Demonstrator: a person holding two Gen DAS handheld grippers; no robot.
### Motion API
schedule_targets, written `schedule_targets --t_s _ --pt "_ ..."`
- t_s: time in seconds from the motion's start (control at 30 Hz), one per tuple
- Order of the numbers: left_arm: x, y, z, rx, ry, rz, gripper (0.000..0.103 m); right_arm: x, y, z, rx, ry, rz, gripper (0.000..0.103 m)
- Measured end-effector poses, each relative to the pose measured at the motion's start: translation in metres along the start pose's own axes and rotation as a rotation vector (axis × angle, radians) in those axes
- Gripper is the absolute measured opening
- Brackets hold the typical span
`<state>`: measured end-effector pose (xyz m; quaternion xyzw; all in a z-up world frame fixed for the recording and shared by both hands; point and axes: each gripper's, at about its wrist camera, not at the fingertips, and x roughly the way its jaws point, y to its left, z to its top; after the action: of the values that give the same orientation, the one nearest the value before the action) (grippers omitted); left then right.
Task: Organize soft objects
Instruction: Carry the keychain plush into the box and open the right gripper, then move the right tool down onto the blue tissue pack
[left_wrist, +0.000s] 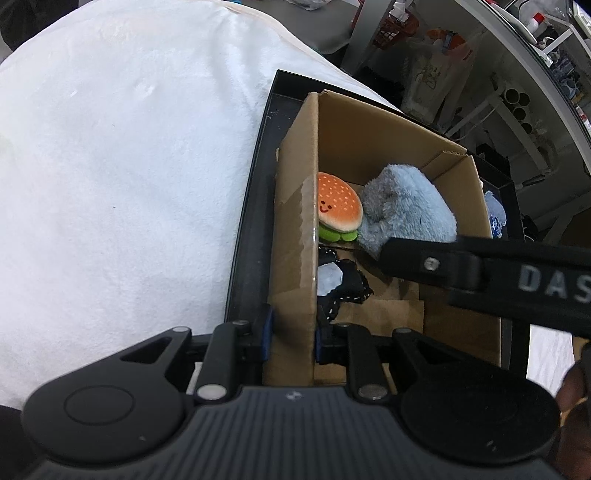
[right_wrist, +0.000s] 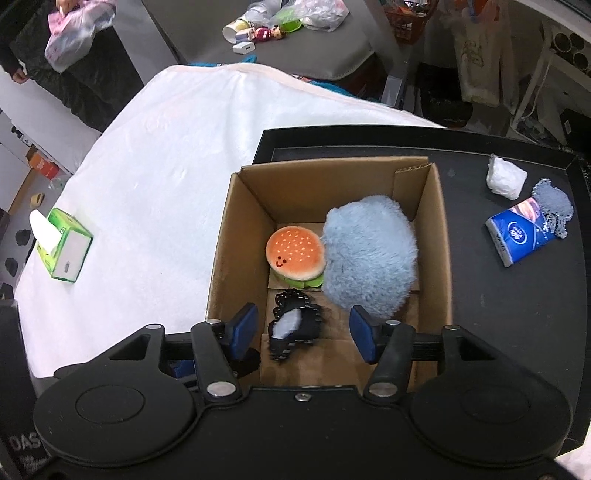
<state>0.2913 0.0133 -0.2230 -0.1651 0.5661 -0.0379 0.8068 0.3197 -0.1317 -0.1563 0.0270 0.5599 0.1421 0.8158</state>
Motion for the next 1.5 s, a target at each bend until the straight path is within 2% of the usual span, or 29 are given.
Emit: schedule_targets --t_s 0.33,0.63,0.7,0.8,0.93,1.1,1.13,1.27,1.5 --pt "-0.001 -0.006 0.001 -0.003 0.000 0.034 0.020 -0.024 -0.022 0.000 -0.004 -0.045 0.007 0.058" --pt "-0.007 -0.018 0.005 0.019 -0.015 0.092 0.025 -0.044 -0.068 0.006 0.051 -0.114 -0.010 0.059" --pt "-0.007 -0.021 0.007 0.020 -0.015 0.103 0.032 -0.047 -0.080 0.008 0.069 -0.125 -0.018 0.060" --pt "-0.007 -0.026 0.009 0.023 -0.015 0.115 0.049 -0.048 -0.098 0.010 0.090 -0.139 -0.028 0.062" --pt "-0.007 -0.031 0.011 0.029 -0.025 0.145 0.059 -0.044 -0.122 0.013 0.124 -0.150 -0.044 0.062" --pt "-0.003 -0.038 0.013 0.040 -0.017 0.162 0.066 -0.030 -0.147 0.014 0.166 -0.146 -0.057 0.064" --pt "-0.003 -0.040 0.014 0.044 -0.015 0.168 0.067 -0.027 -0.151 0.014 0.174 -0.146 -0.059 0.067" --pt "0.001 -0.048 0.017 0.058 -0.012 0.186 0.068 -0.017 -0.166 0.015 0.182 -0.151 -0.074 0.078" --pt "0.006 -0.059 0.021 0.073 -0.001 0.213 0.069 0.004 -0.181 0.017 0.157 -0.147 -0.105 0.082"
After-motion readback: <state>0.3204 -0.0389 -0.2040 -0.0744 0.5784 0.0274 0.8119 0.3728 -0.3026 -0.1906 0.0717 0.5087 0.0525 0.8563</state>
